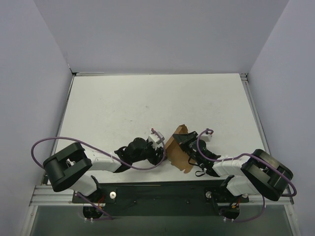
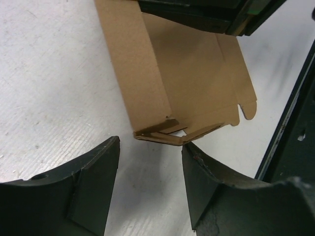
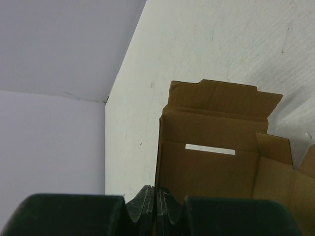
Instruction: Fold the paper box
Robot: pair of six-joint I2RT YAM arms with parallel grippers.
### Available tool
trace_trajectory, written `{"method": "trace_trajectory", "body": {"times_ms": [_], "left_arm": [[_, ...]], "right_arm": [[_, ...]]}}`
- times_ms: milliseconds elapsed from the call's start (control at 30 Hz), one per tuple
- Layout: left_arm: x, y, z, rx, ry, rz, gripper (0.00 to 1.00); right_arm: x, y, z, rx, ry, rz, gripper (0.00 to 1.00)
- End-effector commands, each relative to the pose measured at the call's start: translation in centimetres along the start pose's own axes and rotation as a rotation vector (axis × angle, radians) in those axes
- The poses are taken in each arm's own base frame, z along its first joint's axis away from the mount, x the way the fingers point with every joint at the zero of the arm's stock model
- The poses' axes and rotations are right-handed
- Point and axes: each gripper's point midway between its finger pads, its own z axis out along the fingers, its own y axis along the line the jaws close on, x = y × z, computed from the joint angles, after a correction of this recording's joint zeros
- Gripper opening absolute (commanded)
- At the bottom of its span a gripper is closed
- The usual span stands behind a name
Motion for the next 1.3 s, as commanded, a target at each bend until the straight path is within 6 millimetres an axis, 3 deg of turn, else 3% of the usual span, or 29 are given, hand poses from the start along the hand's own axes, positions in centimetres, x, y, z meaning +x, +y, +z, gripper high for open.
{"method": "trace_trajectory", "body": {"times_ms": [0, 500, 833, 1267], "left_arm": [[-3.1, -1.7, 0.8, 0.067, -0.105, 0.012, 0.63], [-4.4, 0.4, 2.2, -0.072, -0.161, -0.049, 0.64], [-3.4, 2.8, 1.7, -0.265, -0.183, -0.089, 0.59], [-4.2, 1.9, 1.7, -0.223, -0.285, -0.131, 0.66]], "right_arm": [[-0.6, 0.8, -0.2, -0.026, -0.031, -0.014, 0.00], [0.3, 1.1, -1.0, -0.035, -0.041, -0.027, 0.00], [0.1, 0.6, -1.6, 0.028, -0.093, -0.028, 0.00], [0.0, -0.2, -1.9, 0.074, -0.114, -0.003, 0.00]]}}
